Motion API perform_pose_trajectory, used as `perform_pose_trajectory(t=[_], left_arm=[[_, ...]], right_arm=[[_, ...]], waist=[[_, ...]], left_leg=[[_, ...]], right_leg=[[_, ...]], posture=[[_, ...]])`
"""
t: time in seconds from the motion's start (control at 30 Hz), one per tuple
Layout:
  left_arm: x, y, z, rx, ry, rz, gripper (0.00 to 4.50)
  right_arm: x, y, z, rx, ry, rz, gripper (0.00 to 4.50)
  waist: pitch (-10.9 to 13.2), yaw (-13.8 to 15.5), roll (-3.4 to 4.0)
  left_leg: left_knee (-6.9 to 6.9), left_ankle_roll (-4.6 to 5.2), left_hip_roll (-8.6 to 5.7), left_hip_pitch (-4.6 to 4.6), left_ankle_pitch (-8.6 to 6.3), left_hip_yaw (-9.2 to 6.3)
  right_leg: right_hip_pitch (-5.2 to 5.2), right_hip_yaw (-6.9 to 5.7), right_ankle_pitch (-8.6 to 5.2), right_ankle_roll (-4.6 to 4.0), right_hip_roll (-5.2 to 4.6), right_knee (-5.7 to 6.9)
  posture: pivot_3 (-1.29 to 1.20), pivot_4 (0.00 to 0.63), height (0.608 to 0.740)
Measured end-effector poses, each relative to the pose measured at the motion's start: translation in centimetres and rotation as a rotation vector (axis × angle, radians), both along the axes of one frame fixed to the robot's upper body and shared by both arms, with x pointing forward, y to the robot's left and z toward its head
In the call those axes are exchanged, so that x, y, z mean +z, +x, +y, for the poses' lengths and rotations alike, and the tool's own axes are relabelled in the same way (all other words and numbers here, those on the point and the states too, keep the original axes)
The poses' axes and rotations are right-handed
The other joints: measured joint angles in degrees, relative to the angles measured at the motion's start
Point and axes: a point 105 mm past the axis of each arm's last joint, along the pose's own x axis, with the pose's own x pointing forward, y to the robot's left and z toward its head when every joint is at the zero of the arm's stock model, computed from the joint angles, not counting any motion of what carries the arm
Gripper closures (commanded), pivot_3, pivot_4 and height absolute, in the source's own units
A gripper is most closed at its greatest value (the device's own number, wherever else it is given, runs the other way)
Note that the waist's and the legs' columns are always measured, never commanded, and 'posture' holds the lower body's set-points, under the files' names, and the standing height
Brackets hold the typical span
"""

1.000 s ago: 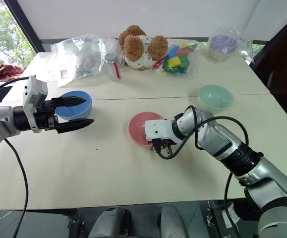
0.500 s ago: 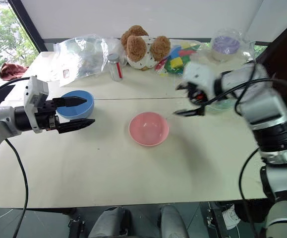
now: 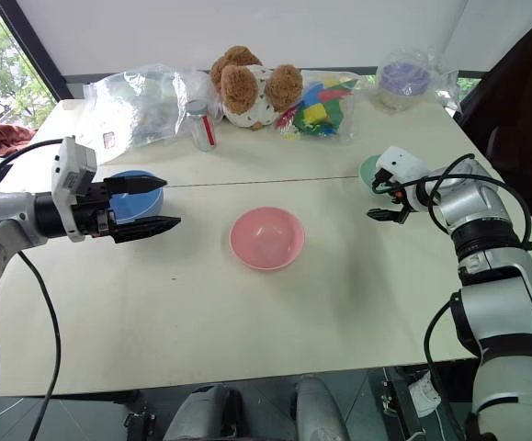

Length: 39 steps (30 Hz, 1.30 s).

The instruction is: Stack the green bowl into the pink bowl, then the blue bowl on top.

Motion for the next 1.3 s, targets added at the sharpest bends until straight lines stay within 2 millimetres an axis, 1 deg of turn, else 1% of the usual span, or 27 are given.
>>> perform_pose_trajectory(t=[0.03,0.07,0.1,0.2,0.27,0.37,0.5,0.57,0.63,0.73,0.83,0.9,1.07,1.2,1.3], left_arm=[[0.0,0.0,0.0,0.002,0.001,0.000,0.00],[-0.1,0.0,0.1,0.005,0.001,0.001,0.00],[-0.1,0.0,0.1,0.007,0.001,0.003,0.00],[-0.3,0.1,0.2,0.014,0.002,0.006,0.00],[-0.3,0.1,0.1,0.017,0.002,0.004,0.00],[-0.2,0.1,0.1,0.019,0.001,0.002,0.00],[-0.3,0.1,0.0,0.015,-0.005,0.000,0.00],[-0.2,0.1,0.0,0.015,-0.006,-0.002,0.00],[-0.2,0.2,0.0,0.013,-0.008,-0.002,0.00],[-0.3,0.2,-0.1,0.012,-0.012,-0.001,0.00],[-0.3,0.2,-0.1,0.013,-0.013,0.000,0.00],[-0.3,0.2,-0.1,0.014,-0.012,-0.001,0.00],[-0.3,0.2,0.0,0.019,-0.011,-0.002,0.00],[-0.4,0.1,0.2,0.036,-0.003,-0.002,0.00],[-0.3,-0.1,0.3,0.045,-0.004,-0.010,0.00]], right_arm=[[-0.1,0.1,-0.1,-0.003,-0.004,0.002,1.88],[-0.1,0.1,-0.1,-0.003,-0.007,0.002,2.50],[0.0,0.1,-0.1,-0.001,-0.007,-0.001,2.97],[0.8,0.3,0.3,0.029,-0.017,-0.017,4.43],[1.1,0.3,0.4,0.049,-0.032,-0.022,4.43],[2.0,0.1,1.7,0.130,-0.034,-0.019,4.43],[5.4,-0.8,5.6,0.326,-0.025,-0.074,4.43],[7.1,-2.4,8.3,0.459,0.004,-0.088,4.43],[7.9,-5.0,11.8,0.639,0.040,-0.074,4.43],[7.3,-8.3,15.0,0.815,0.076,-0.005,4.43],[6.0,-10.8,17.1,0.935,0.079,0.076,4.43],[5.2,-11.5,17.8,0.975,0.065,0.110,4.43],[2.9,-12.1,18.0,1.031,-0.005,0.179,4.43],[2.2,-12.2,17.9,1.060,-0.042,0.193,4.43],[1.6,-11.9,17.7,1.070,-0.089,0.189,3.55]], waist=[[0.00,0.05,0.00],[0.00,0.07,0.01],[0.00,0.04,0.01],[0.00,-0.04,0.01],[0.00,-0.04,0.01],[0.02,-0.02,0.04],[0.03,-0.07,0.05],[0.03,0.10,0.05],[0.03,0.22,0.05],[0.03,0.53,0.05],[0.02,1.18,0.04],[0.02,1.41,0.04],[0.02,1.66,0.03],[0.02,1.55,0.03],[0.02,1.46,0.03]], left_leg=[[0.00,-0.01,0.00,-0.01,0.00,0.00],[0.00,-0.01,0.00,-0.01,0.00,0.01],[0.00,-0.01,0.00,-0.01,0.00,0.01],[0.00,-0.01,0.00,-0.01,0.00,0.01],[0.00,-0.01,-0.01,0.00,0.00,0.01],[-0.01,-0.01,0.00,-0.01,0.00,0.00],[-0.03,0.01,0.01,-0.01,-0.01,-0.03],[-0.05,0.15,0.01,-0.01,-0.09,-0.08],[-0.05,0.27,0.02,-0.02,-0.16,-0.13],[0.01,0.30,-0.02,-0.03,-0.18,-0.14],[0.09,0.32,-0.05,-0.02,-0.18,-0.13],[0.10,0.32,-0.05,-0.02,-0.18,-0.13],[0.08,0.32,-0.06,-0.02,-0.18,-0.13],[0.07,0.32,-0.05,-0.02,-0.18,-0.14],[0.08,0.32,-0.05,-0.02,-0.18,-0.13]], right_leg=[[0.00,0.00,0.00,0.00,-0.01,0.00],[0.00,0.00,0.00,0.00,-0.02,0.00],[0.00,0.00,0.00,0.00,-0.03,-0.01],[0.00,0.00,0.00,0.00,-0.03,0.00],[0.00,0.01,0.00,0.00,-0.04,0.00],[0.00,0.00,0.00,0.00,-0.03,0.00],[-0.03,-0.01,0.00,0.00,-0.02,0.04],[-0.03,-0.06,0.00,0.00,-0.03,0.04],[-0.03,-0.09,0.00,0.00,-0.04,0.08],[-0.01,-0.12,0.00,0.00,-0.09,0.07],[0.03,-0.12,0.00,0.00,-0.13,0.07],[0.04,-0.13,0.00,0.00,-0.13,0.07],[0.04,-0.15,0.00,0.00,-0.12,0.03],[0.03,-0.15,0.00,0.00,-0.10,0.02],[0.03,-0.15,0.00,0.00,-0.09,0.03]], posture=[[0.00,0.150,0.740],[0.00,0.150,0.740],[0.00,0.150,0.740],[0.00,0.150,0.740],[0.00,0.150,0.740],[0.00,0.150,0.740],[0.00,0.150,0.740],[0.00,0.150,0.740],[0.00,0.150,0.740],[0.00,0.150,0.740],[0.00,0.150,0.740],[0.00,0.150,0.740],[0.00,0.150,0.740],[0.00,0.150,0.740],[0.00,0.150,0.740]])
